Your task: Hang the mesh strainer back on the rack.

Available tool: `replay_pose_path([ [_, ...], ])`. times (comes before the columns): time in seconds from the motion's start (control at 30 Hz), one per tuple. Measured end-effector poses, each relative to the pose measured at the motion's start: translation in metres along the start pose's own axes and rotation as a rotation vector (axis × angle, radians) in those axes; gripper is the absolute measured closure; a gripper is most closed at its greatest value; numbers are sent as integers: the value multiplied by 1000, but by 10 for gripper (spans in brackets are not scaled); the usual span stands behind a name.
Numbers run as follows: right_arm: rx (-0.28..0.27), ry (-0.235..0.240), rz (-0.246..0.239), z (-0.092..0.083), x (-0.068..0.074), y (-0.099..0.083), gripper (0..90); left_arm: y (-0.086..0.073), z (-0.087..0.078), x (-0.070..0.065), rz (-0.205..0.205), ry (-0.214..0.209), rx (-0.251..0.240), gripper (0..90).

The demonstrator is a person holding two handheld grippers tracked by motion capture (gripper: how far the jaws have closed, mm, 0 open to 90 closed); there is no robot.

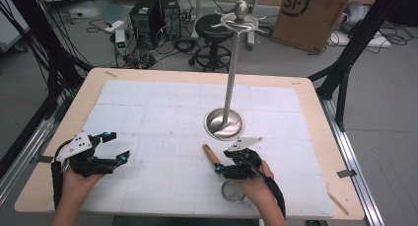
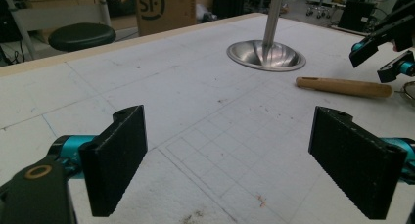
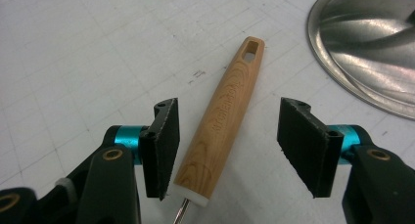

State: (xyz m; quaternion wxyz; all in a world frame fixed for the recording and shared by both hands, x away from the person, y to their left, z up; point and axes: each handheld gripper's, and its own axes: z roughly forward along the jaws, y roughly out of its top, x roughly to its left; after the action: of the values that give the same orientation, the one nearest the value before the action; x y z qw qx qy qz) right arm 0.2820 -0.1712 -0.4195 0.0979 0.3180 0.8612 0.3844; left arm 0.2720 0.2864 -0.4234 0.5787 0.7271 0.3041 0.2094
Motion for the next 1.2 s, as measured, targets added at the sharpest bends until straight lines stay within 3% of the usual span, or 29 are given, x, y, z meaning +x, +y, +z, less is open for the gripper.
replay_pose_path([
  [0.33,38,-4,-8,7,5,-1,410,-1,3,-2,8,-6,14,150],
  [0.67,134,14,-43,17,11,-1,481,0,3,-6,13,-8,22,150],
  [0.73,158,-5,-68,18,12,-1,527,0,4,-7,18,-9,23,150],
  [1.0,167,-33,-120,14,12,0,604,0,4,-8,15,-6,24,150],
  [1.2,188,-10,-199,12,17,2,671,0,4,-7,18,-6,25,150],
])
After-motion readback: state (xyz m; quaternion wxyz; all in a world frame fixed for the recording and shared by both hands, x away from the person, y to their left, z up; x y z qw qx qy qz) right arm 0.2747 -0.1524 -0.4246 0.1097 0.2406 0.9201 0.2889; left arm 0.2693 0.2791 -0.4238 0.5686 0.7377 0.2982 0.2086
